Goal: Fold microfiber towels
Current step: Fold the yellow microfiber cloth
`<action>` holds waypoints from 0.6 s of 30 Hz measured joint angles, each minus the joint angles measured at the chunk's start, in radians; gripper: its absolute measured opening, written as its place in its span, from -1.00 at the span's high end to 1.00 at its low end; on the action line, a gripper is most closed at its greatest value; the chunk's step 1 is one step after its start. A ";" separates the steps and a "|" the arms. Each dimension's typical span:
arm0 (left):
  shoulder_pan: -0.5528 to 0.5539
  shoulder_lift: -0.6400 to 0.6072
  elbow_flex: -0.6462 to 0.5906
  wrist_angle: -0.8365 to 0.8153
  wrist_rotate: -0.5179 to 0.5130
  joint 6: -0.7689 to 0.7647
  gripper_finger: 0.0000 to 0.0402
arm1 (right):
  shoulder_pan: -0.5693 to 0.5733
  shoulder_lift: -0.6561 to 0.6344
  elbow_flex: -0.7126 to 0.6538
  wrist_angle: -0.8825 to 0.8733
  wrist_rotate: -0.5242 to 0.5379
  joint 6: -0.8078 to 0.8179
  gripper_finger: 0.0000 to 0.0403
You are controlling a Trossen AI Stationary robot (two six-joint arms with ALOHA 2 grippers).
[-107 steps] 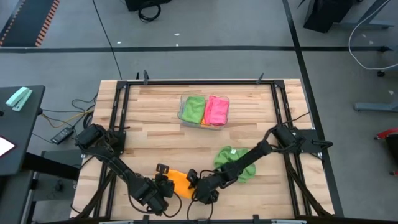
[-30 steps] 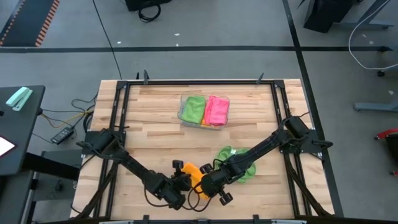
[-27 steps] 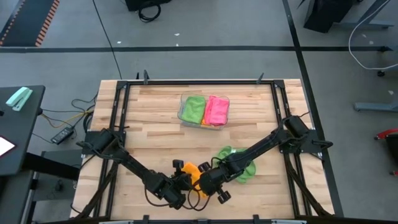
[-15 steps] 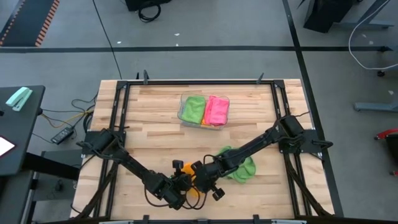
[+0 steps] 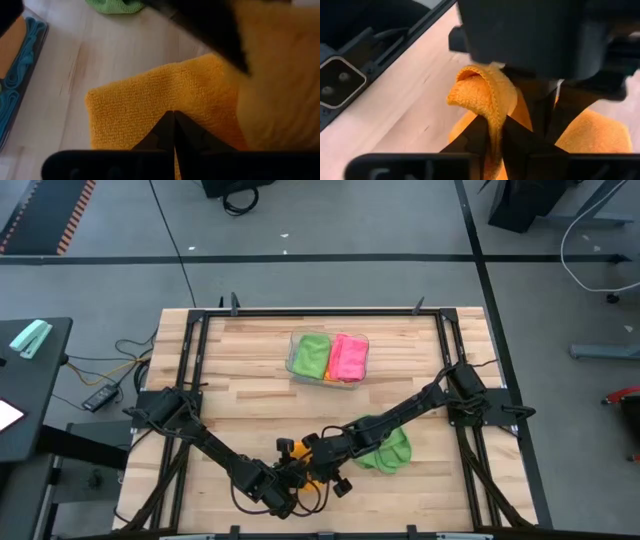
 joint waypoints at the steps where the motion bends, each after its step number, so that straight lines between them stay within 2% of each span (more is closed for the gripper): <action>1: 0.000 0.000 0.000 0.000 0.000 0.000 0.95 | -0.003 0.000 -0.003 0.008 0.001 0.003 0.74; 8: -0.013 -0.009 0.000 -0.006 -0.014 0.026 0.84 | -0.006 0.000 -0.032 0.030 0.066 -0.004 0.42; 12: -0.052 -0.051 0.000 -0.013 -0.090 0.069 0.89 | -0.007 0.000 -0.064 0.070 0.076 -0.009 0.28; 18: -0.089 -0.109 0.001 -0.082 -0.105 0.117 0.96 | -0.007 0.000 -0.068 0.089 0.077 -0.026 0.18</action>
